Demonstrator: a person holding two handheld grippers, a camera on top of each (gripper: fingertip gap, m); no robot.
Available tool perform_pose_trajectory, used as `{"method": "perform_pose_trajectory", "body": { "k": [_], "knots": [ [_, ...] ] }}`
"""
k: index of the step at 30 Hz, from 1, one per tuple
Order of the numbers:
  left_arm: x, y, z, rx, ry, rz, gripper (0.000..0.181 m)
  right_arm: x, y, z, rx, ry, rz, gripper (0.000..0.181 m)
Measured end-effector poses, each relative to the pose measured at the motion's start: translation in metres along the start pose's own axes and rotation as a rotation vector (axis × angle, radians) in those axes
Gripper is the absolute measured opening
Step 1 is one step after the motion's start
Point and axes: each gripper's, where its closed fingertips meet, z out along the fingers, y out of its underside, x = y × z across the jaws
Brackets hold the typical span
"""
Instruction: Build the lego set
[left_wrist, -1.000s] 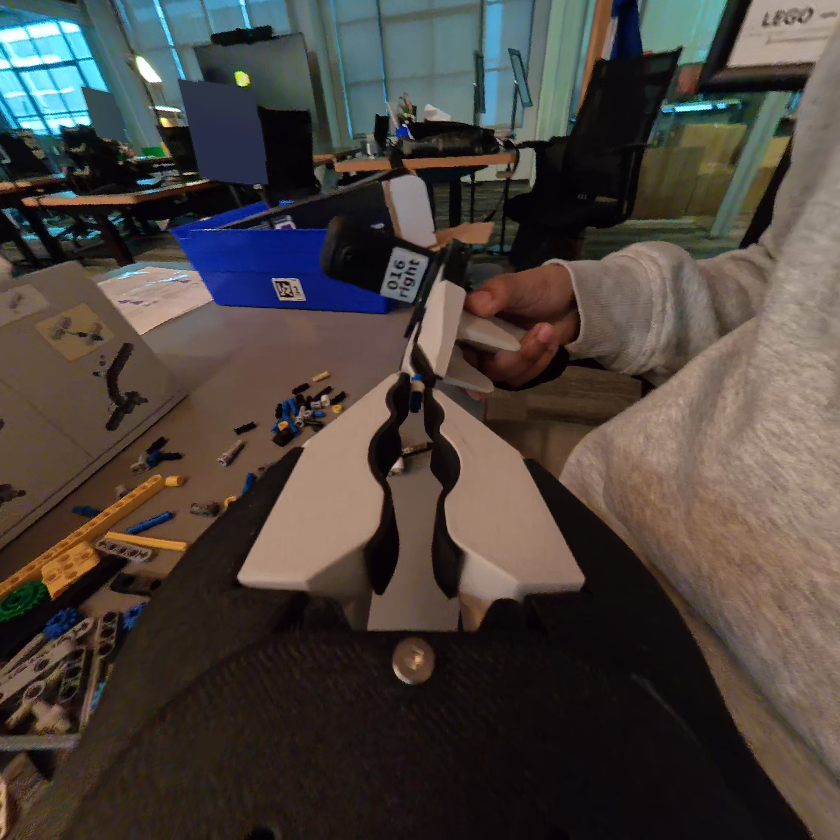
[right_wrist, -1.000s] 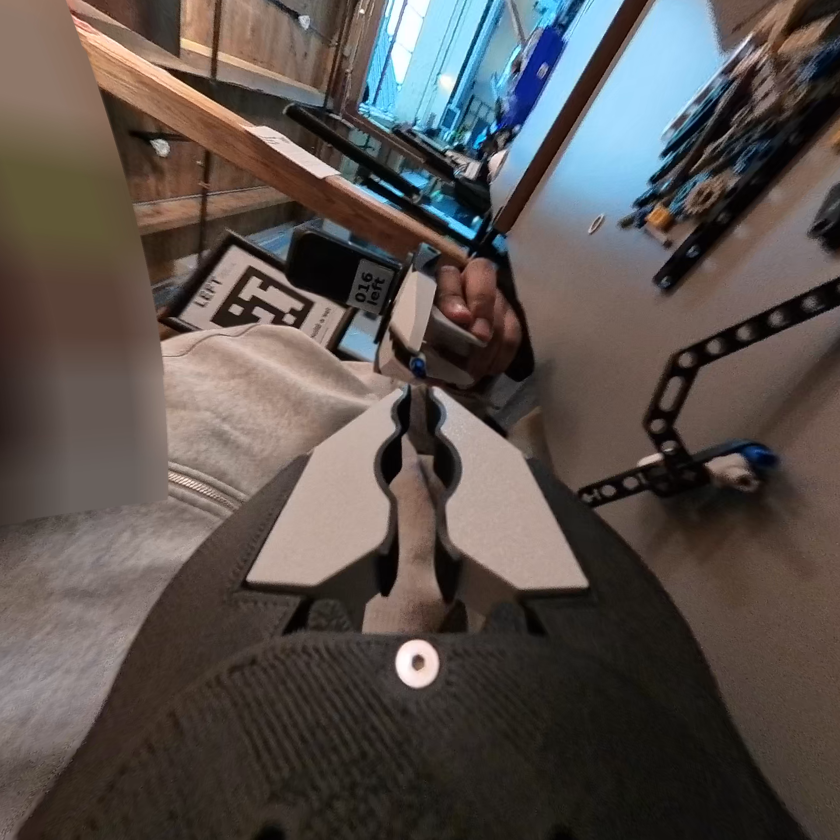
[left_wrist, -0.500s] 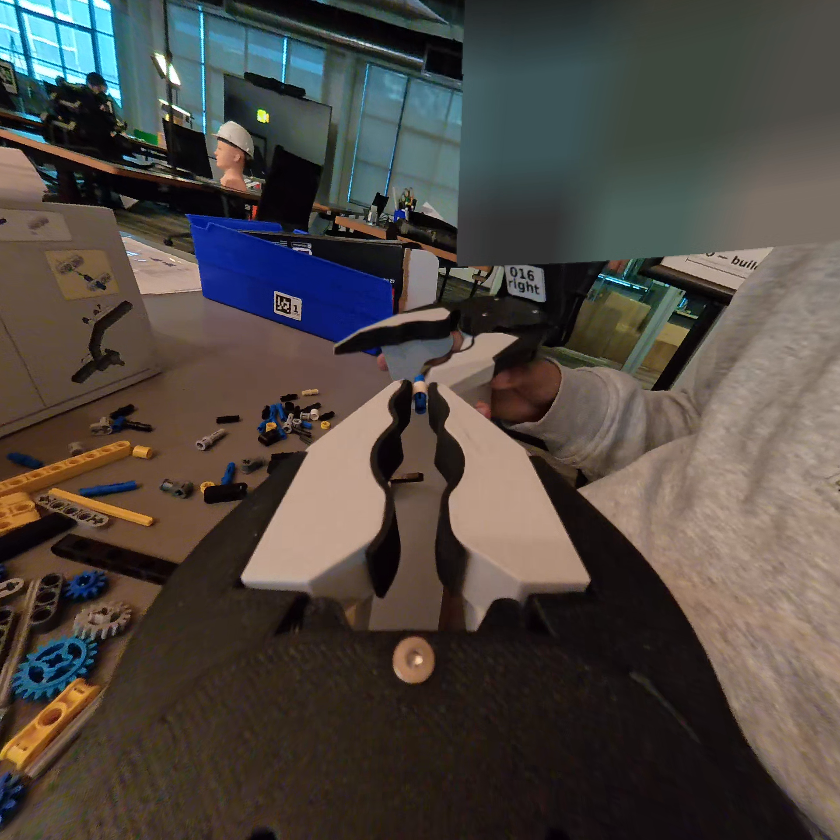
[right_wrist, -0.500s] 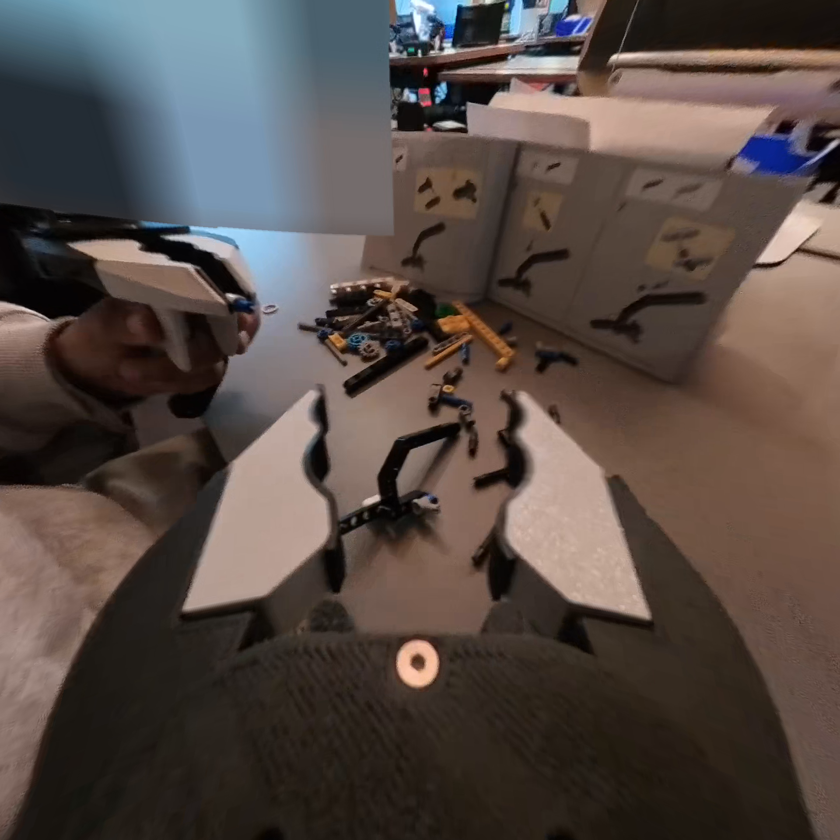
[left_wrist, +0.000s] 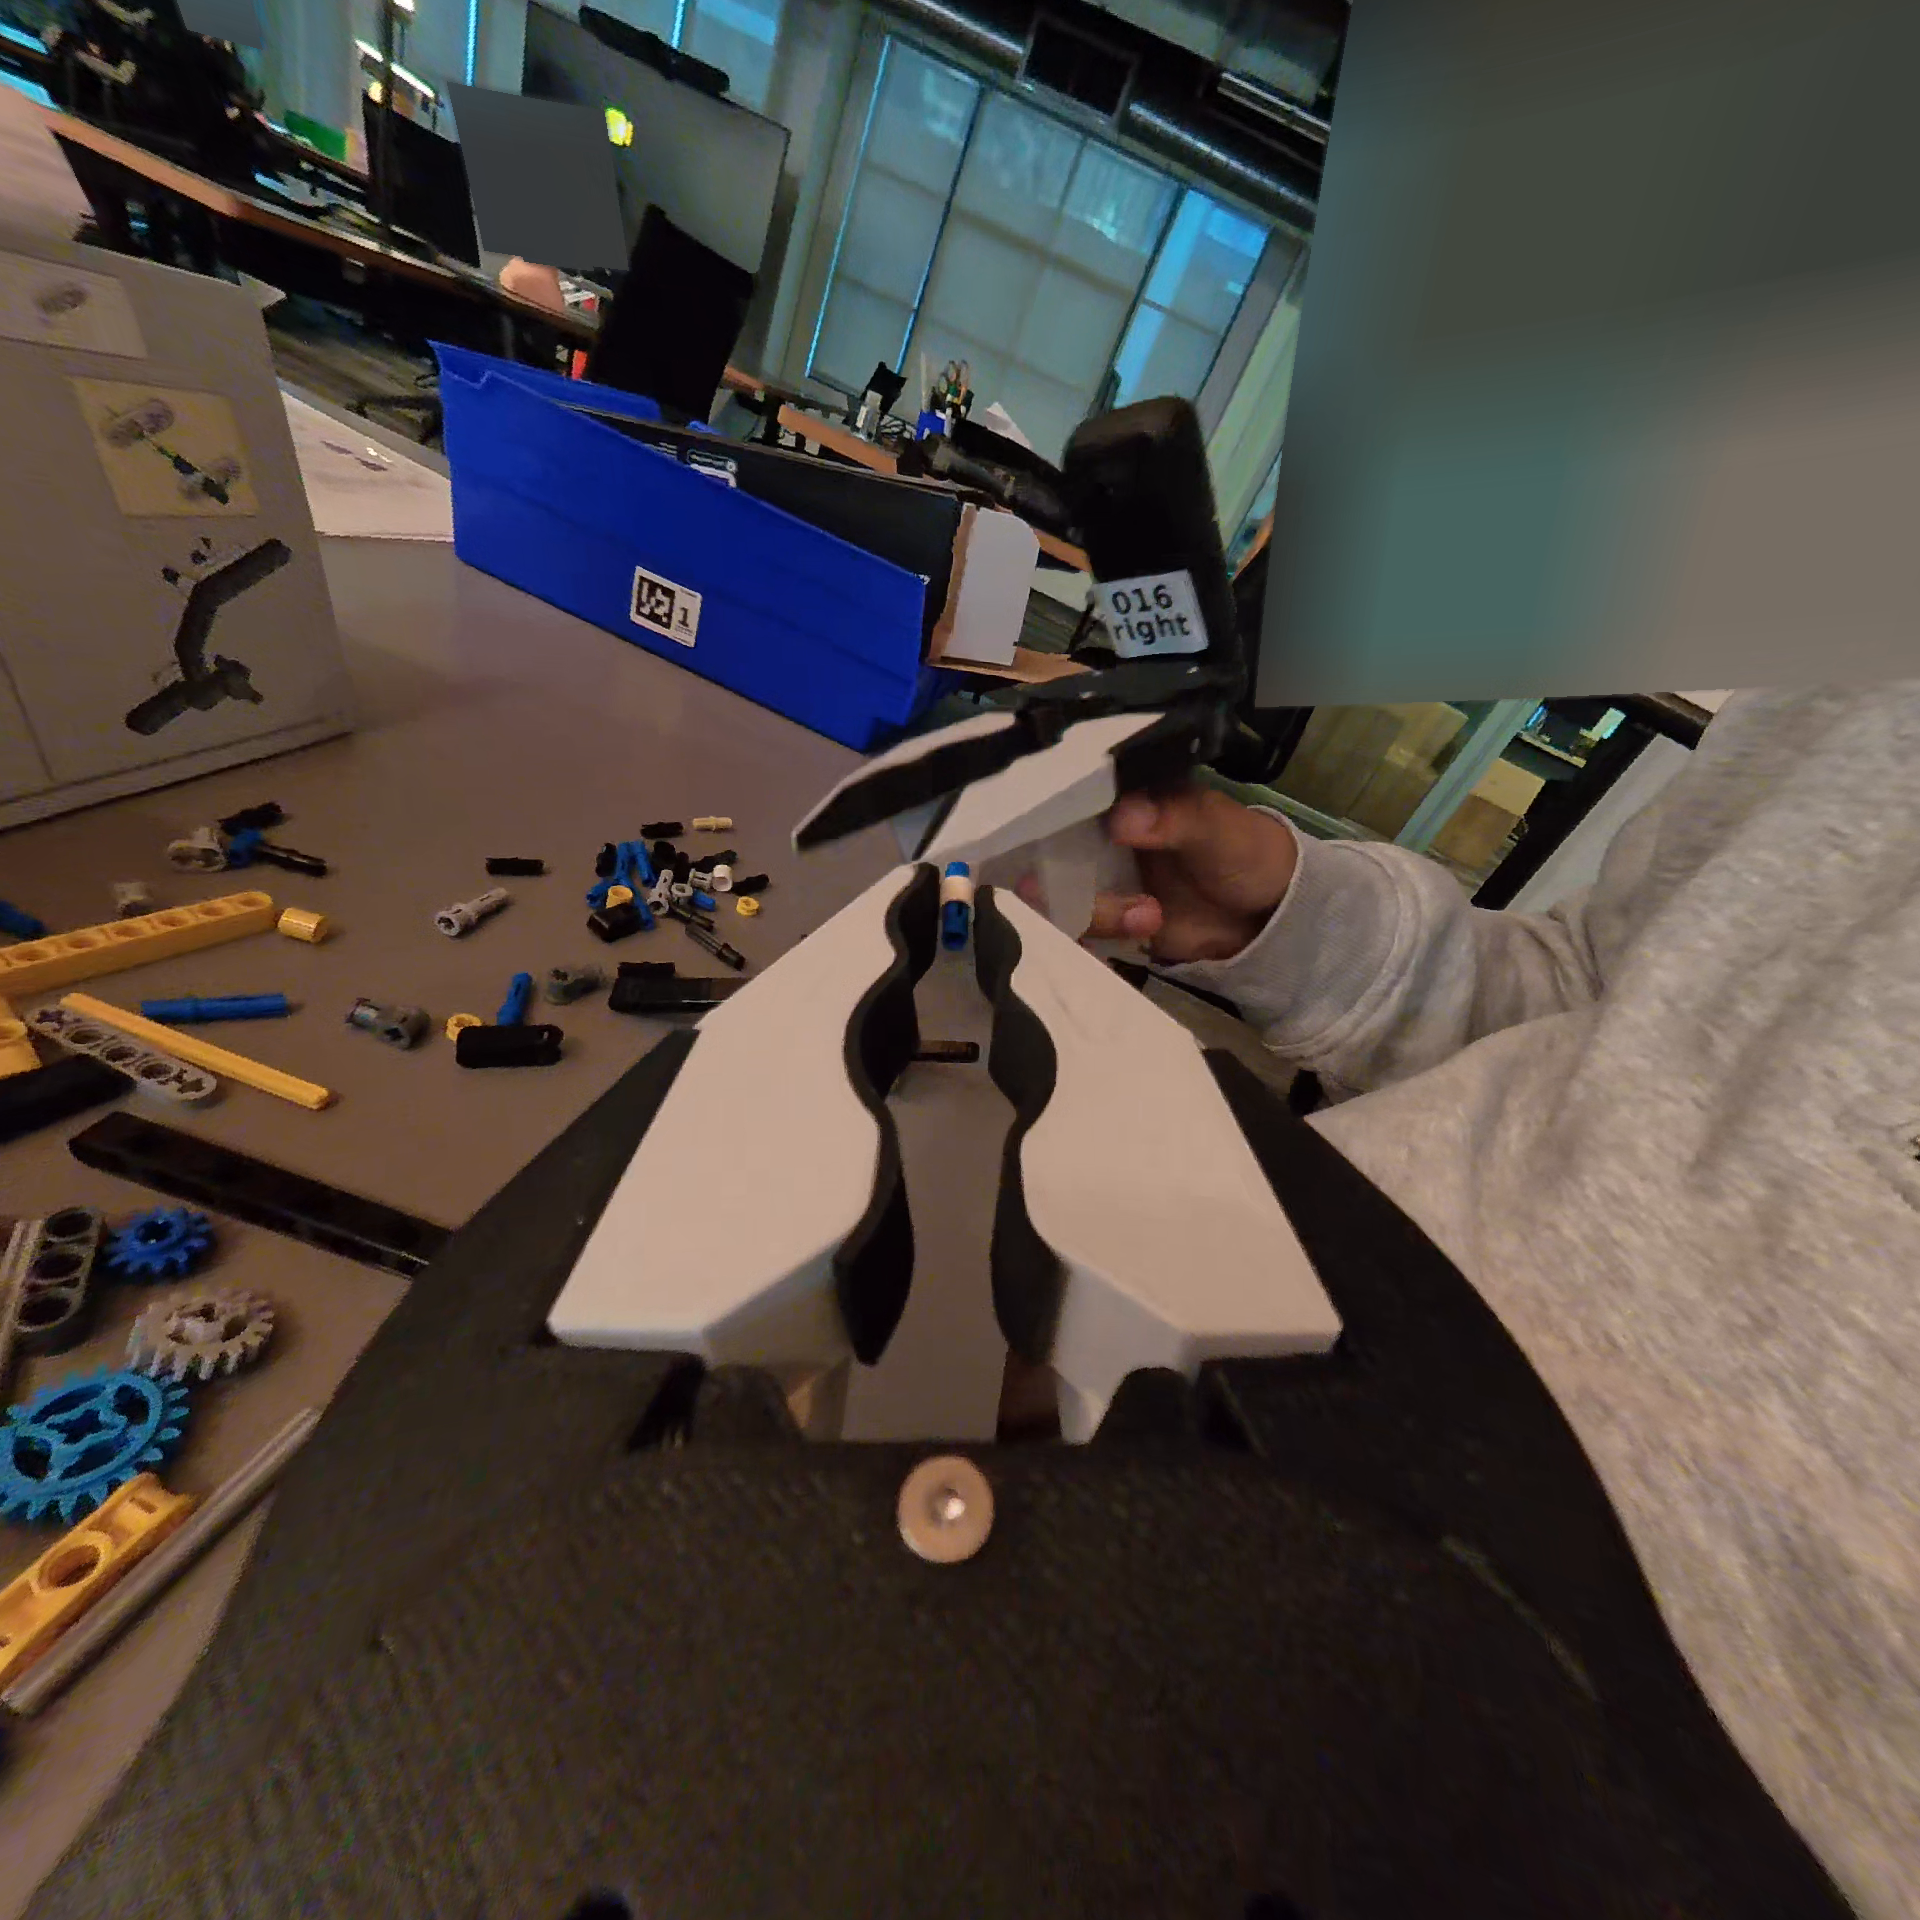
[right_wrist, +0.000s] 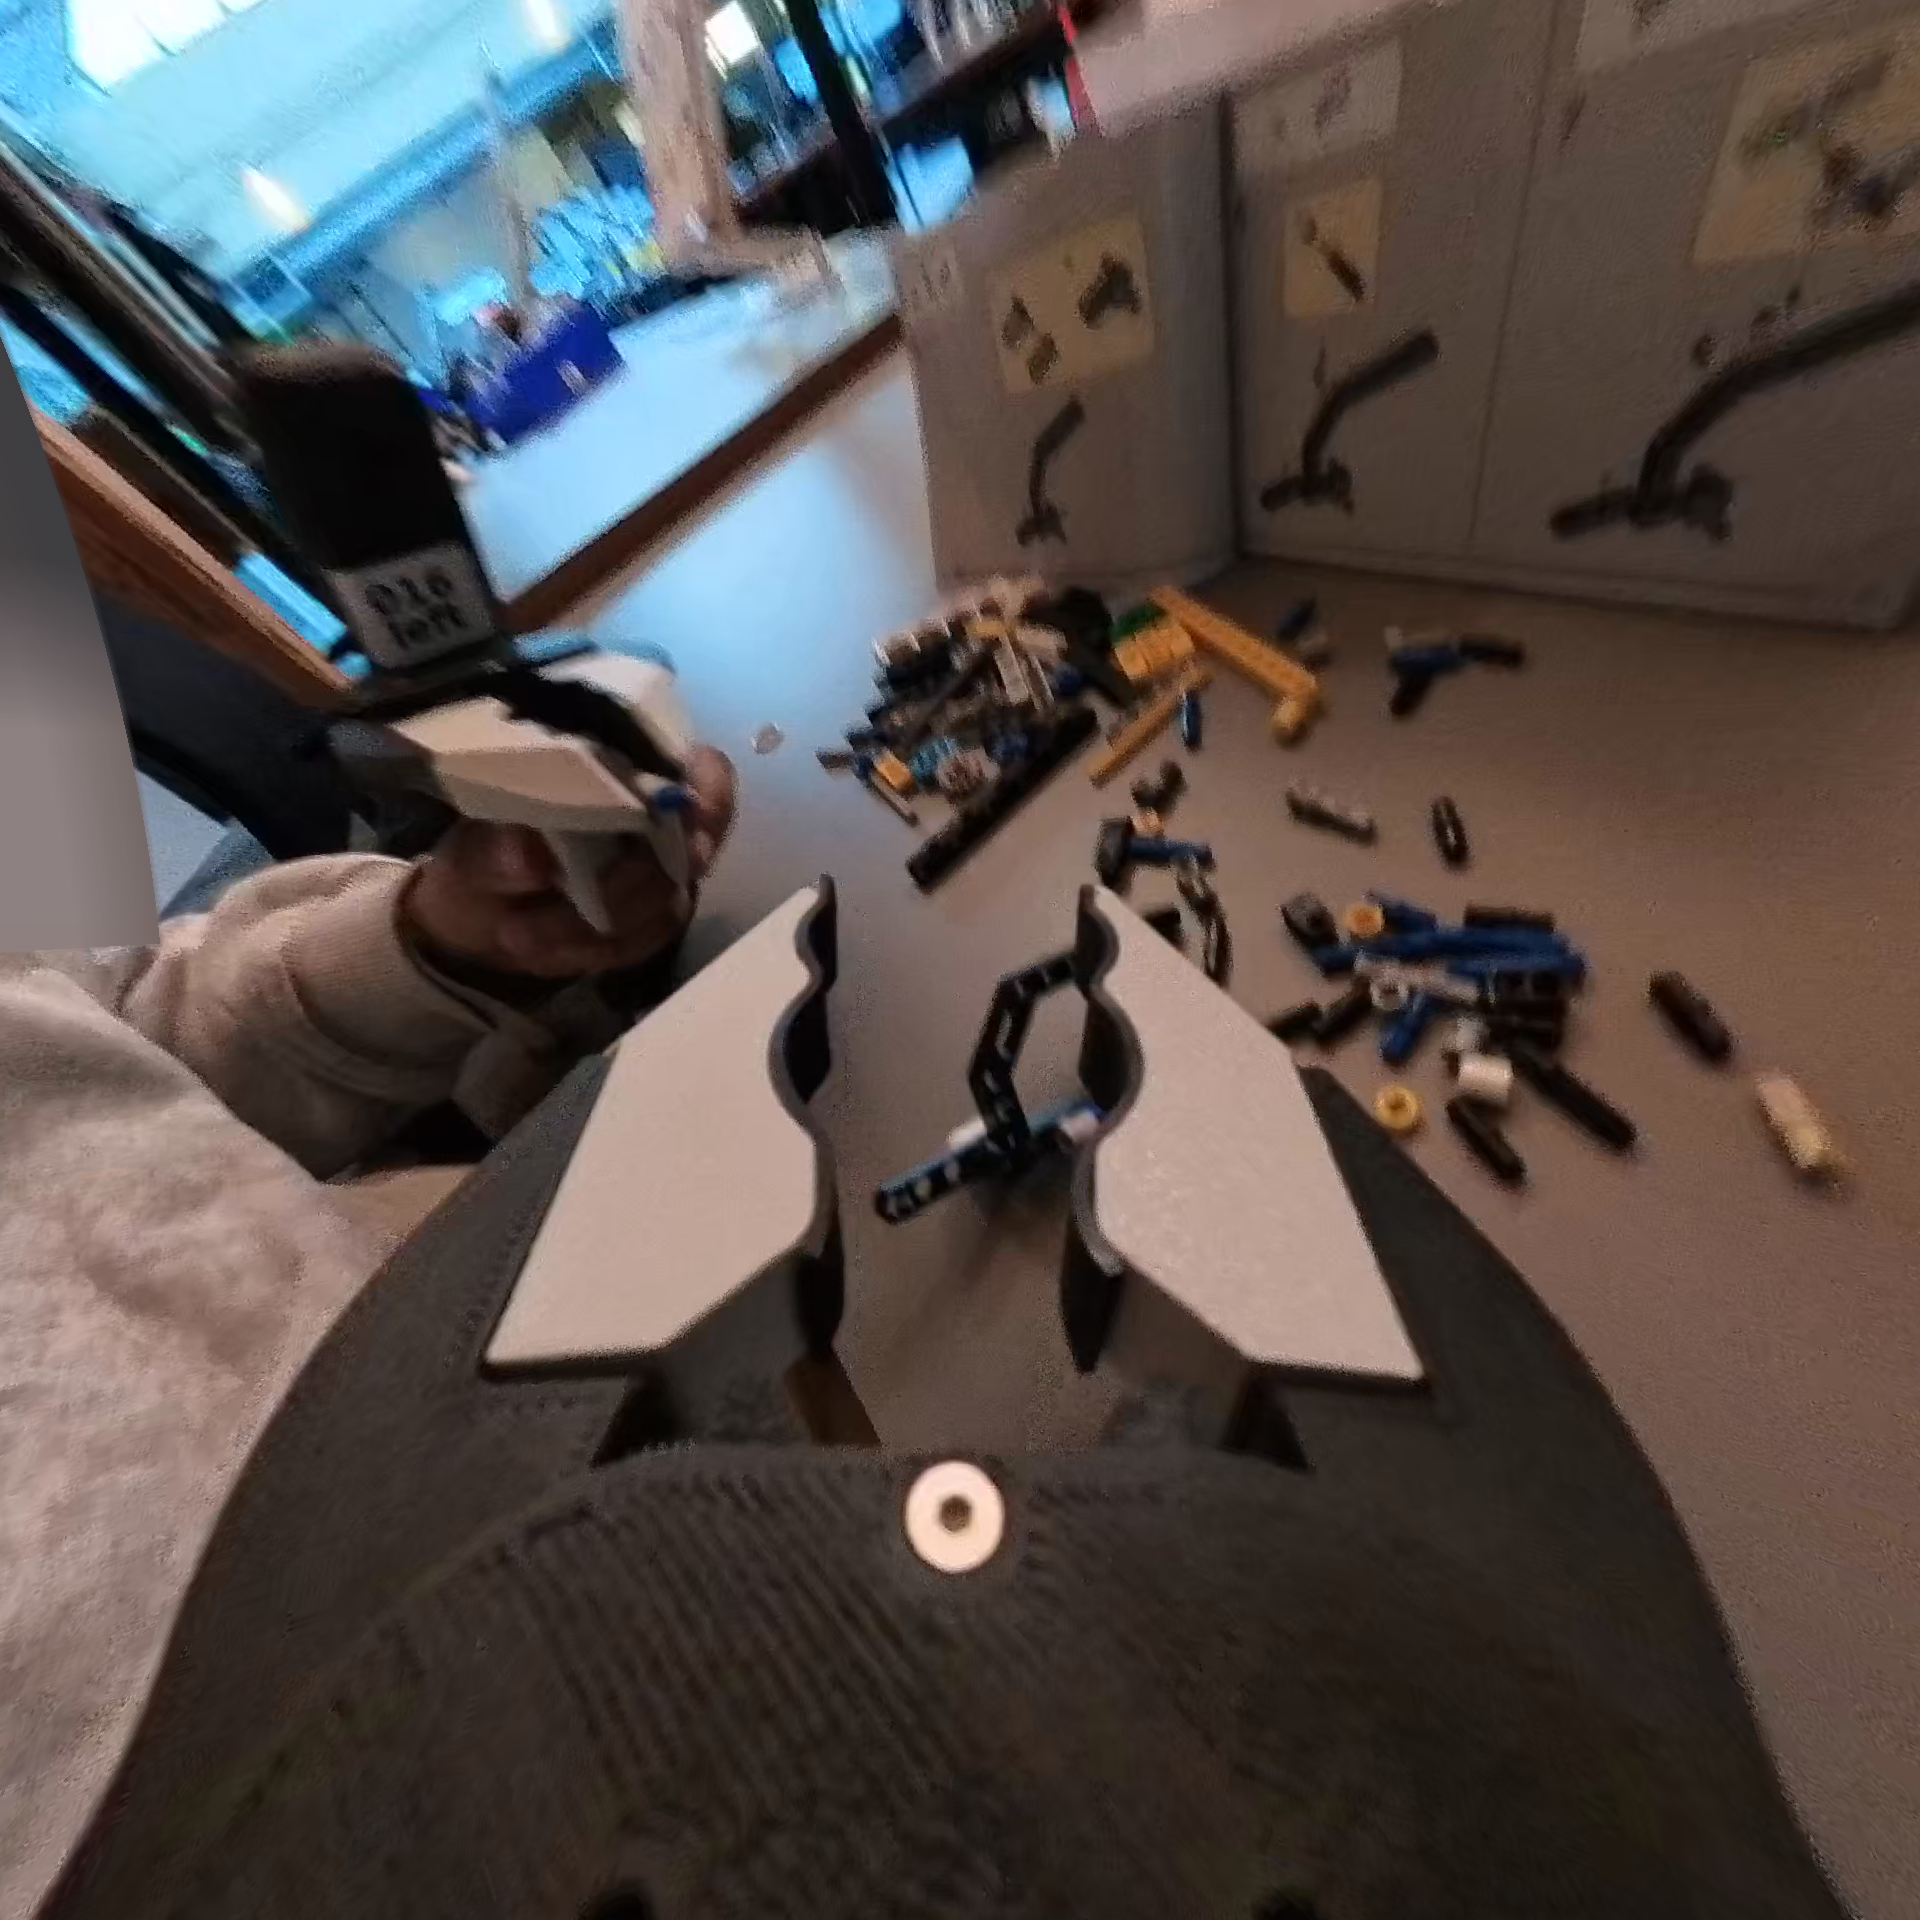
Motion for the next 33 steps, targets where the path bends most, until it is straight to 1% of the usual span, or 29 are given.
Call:
{"method": "perform_pose_trajectory", "body": {
  "k": [1, 3, 5, 7, 9, 10, 12, 14, 15, 17, 20, 24, 26, 29, 33],
  "knots": [
    [0.000, 0.000, 0.000, 0.001, 0.002, -0.002, 0.005, -0.003, -0.011, -0.003, 0.055, 0.011, -0.040, 0.045],
    [0.000, -0.001, -0.001, 0.008, 0.007, -0.006, 0.005, -0.002, -0.027, -0.010, 0.127, 0.099, -0.183, 0.048],
    [0.000, -0.002, -0.002, 0.016, 0.013, -0.019, 0.005, 0.000, -0.034, -0.014, 0.162, 0.192, -0.322, 0.066],
    [-0.001, -0.003, -0.003, 0.027, 0.020, -0.028, 0.005, -0.008, -0.032, -0.013, 0.172, 0.186, -0.418, 0.059],
    [0.002, -0.005, -0.004, 0.036, 0.043, -0.032, 0.006, -0.028, -0.031, -0.011, 0.213, 0.079, -0.415, 0.059],
    [0.004, -0.005, -0.004, 0.042, 0.062, -0.049, 0.006, -0.037, -0.032, -0.012, 0.240, 0.017, -0.395, 0.053],
    [0.013, -0.008, -0.004, 0.063, 0.154, -0.139, 0.006, -0.060, -0.035, -0.019, 0.295, -0.128, -0.388, 0.042],
    [0.025, -0.015, -0.006, 0.105, 0.277, -0.268, 0.005, -0.075, -0.031, -0.026, 0.315, -0.228, -0.433, 0.033],
    [0.030, -0.018, -0.007, 0.122, 0.340, -0.333, 0.005, -0.081, -0.027, -0.029, 0.309, -0.266, -0.470, 0.030],
    [0.038, -0.019, -0.008, 0.118, 0.425, -0.429, 0.005, -0.085, -0.018, -0.030, 0.273, -0.285, -0.542, 0.030],
    [0.050, -0.011, -0.004, 0.057, 0.491, -0.479, 0.006, -0.092, -0.011, -0.031, 0.244, -0.265, -0.663, 0.028],
    [0.060, 0.001, 0.001, -0.014, 0.511, -0.444, 0.007, -0.097, -0.004, -0.029, 0.186, -0.213, -0.836, 0.022],
    [0.062, 0.001, 0.001, -0.013, 0.523, -0.455, 0.007, -0.098, 0.000, -0.027, 0.154, -0.198, -0.887, 0.021],
    [0.061, 0.001, 0.001, -0.013, 0.527, -0.470, 0.007, -0.102, 0.003, -0.022, 0.136, -0.198, -0.924, 0.018],
    [0.063, 0.005, 0.002, -0.033, 0.530, -0.468, 0.007, -0.107, -0.003, -0.019, 0.150, -0.186, -0.949, 0.013]
  ]
}}
